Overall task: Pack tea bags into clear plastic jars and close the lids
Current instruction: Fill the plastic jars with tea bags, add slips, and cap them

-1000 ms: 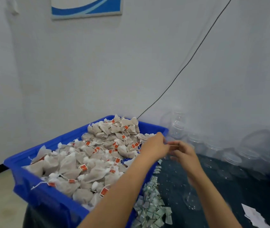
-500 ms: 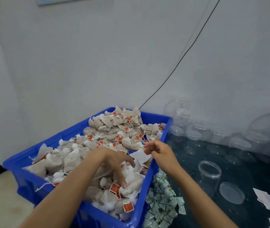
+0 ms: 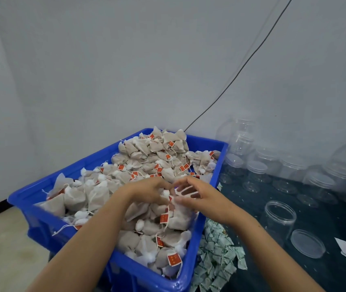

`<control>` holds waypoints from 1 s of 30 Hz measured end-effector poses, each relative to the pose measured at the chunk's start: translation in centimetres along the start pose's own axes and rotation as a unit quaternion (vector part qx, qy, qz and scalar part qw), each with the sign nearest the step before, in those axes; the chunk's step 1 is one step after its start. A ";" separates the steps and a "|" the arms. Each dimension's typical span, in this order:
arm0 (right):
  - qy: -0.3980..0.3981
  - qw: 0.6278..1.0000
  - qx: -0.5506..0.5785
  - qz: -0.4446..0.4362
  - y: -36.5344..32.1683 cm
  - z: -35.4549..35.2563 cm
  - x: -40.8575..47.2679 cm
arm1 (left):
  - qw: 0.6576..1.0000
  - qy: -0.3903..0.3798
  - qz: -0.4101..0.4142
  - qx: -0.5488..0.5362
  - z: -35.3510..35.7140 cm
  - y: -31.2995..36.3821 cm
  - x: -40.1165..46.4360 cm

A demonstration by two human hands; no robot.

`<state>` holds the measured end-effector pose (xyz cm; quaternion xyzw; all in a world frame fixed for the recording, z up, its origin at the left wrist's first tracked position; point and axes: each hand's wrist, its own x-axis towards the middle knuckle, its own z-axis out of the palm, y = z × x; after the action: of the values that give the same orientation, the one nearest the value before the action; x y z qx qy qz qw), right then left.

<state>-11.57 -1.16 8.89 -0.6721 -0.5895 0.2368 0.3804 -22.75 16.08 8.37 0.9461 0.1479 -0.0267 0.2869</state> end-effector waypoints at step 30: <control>0.046 0.982 0.182 -0.011 -1.0 0.3 2.5 | 0.947 0.197 0.091 -0.237 -1.7 0.6 -1.8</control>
<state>-11.92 1.35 9.88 -0.5949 -0.5257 0.3049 0.5260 -24.33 16.08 10.28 0.8467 0.1174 0.2224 0.4689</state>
